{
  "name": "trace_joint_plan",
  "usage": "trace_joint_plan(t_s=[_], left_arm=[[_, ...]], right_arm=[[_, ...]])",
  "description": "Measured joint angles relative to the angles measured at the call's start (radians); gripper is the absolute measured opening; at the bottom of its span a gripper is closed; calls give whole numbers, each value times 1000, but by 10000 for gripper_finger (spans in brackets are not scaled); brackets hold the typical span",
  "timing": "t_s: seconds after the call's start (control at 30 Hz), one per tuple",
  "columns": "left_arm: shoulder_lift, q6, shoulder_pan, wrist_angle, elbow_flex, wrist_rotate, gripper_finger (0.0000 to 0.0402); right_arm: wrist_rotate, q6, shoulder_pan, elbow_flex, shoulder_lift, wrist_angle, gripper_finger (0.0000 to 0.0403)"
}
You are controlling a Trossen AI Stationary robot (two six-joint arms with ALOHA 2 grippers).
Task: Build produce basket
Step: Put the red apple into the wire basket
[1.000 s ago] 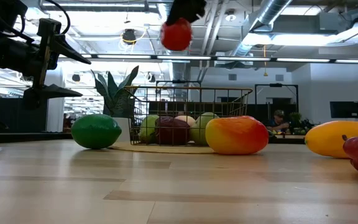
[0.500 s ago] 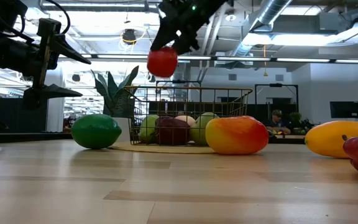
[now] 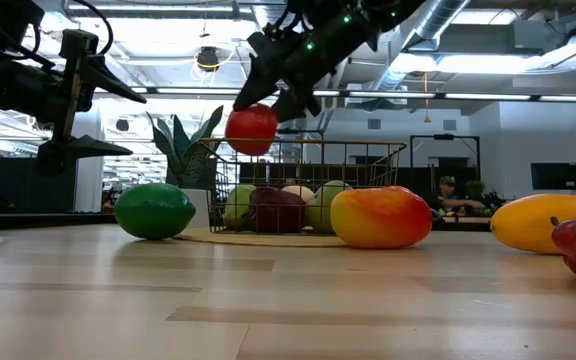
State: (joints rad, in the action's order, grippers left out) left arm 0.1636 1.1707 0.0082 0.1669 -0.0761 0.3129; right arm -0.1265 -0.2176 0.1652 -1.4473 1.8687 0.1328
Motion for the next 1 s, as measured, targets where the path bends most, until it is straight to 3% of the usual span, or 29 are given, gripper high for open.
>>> trace_joint_plan(t_s=[0.3, 1.0], left_arm=[[0, 1, 0, 0, 0, 1, 341], [0, 5, 0, 0, 0, 2, 341]], right_arm=[[0, -14, -30, 31, 74, -96, 343], [0, -21, -19, 30, 101, -47, 367]])
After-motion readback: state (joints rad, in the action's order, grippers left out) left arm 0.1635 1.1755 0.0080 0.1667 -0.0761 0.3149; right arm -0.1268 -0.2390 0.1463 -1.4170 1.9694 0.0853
